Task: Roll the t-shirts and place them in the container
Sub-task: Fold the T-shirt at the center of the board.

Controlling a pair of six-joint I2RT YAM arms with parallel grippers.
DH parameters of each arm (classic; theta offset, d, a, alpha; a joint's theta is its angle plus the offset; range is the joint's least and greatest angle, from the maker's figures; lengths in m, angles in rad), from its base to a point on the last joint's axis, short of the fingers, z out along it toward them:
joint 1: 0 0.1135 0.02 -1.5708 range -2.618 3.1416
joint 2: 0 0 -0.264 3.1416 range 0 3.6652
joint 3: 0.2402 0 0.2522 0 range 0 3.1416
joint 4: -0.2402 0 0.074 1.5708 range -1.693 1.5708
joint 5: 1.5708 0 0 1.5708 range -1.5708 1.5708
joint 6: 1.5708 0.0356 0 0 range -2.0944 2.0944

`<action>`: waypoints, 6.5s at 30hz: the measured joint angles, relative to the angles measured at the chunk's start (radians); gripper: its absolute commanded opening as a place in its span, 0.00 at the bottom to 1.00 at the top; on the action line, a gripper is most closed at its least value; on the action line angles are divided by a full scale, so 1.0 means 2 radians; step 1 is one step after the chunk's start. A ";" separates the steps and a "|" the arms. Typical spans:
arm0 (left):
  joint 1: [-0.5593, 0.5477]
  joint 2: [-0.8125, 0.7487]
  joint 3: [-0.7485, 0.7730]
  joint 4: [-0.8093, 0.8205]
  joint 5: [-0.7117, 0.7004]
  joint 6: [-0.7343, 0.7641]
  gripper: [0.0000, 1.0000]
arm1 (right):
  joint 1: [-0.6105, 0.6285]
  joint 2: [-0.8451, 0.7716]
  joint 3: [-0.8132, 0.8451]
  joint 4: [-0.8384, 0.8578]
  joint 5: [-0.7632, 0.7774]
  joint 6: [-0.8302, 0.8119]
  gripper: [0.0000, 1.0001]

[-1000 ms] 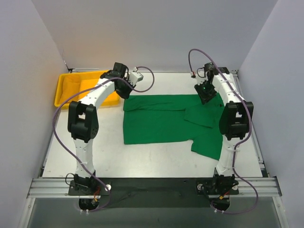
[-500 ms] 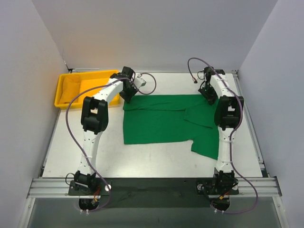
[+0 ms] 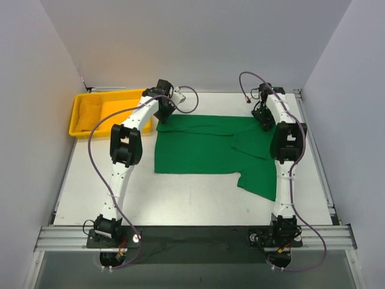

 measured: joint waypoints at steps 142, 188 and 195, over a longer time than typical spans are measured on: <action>-0.055 -0.487 -0.748 0.200 0.153 0.273 0.47 | -0.020 -0.760 -0.762 0.134 -0.226 -0.241 0.00; -0.020 -0.394 -0.563 0.152 0.120 0.225 0.00 | -0.062 -0.642 -0.626 0.220 -0.170 -0.099 0.00; 0.003 -0.346 -0.480 0.144 0.116 0.204 0.00 | -0.063 -0.573 -0.567 0.259 -0.157 -0.085 0.00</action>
